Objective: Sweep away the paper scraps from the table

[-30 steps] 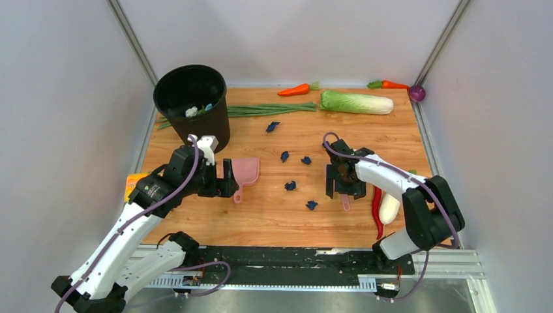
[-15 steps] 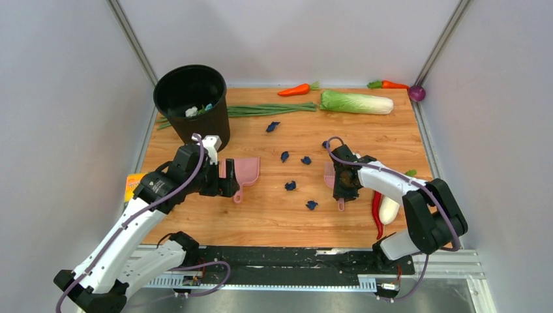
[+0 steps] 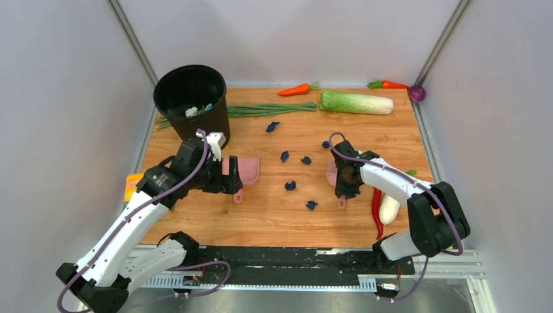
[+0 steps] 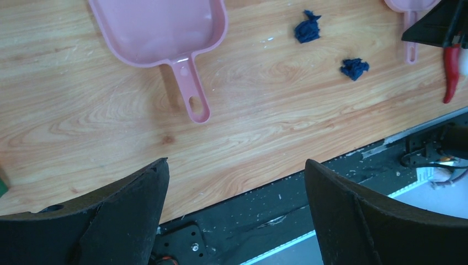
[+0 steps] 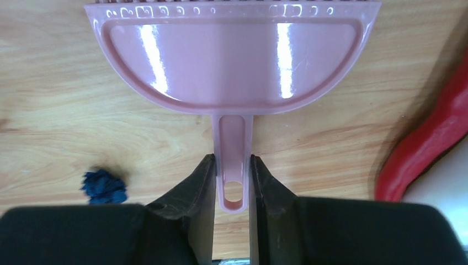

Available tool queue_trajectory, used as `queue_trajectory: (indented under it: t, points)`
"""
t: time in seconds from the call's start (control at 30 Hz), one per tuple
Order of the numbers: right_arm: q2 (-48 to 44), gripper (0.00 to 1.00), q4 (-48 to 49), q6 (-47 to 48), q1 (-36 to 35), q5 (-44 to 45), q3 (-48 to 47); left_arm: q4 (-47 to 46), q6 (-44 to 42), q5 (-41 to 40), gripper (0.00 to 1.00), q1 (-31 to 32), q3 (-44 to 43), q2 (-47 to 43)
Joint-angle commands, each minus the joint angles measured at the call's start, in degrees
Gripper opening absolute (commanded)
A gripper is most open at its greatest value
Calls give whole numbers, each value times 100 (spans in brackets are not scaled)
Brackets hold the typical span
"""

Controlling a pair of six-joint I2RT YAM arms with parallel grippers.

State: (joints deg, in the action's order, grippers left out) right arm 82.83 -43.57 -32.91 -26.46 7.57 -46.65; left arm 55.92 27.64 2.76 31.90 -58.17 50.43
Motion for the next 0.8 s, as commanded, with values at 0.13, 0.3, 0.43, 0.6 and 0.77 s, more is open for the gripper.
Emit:
queue_trajectory:
  t: [0.13, 0.3, 0.43, 0.6, 0.77]
  points:
    - [-407, 0, -1073, 135, -131, 104, -1494, -248, 57, 751, 98, 18, -1019, 414]
    - [-583, 0, -1460, 188, -403, 25, -2259, -713, 347, 1226, 97, 18, -1582, 739]
    - [-680, 0, -1435, 311, -877, -309, -3022, -986, 523, 1446, 96, 9, -2136, 1161]
    - [-636, 0, -1417, 408, -1677, -318, -3955, -1048, 523, 1639, 95, 18, -2926, 1767]
    - [-399, 0, -1382, 452, -2424, -222, -4641, -908, 383, 1561, 94, 9, -3340, 2075]
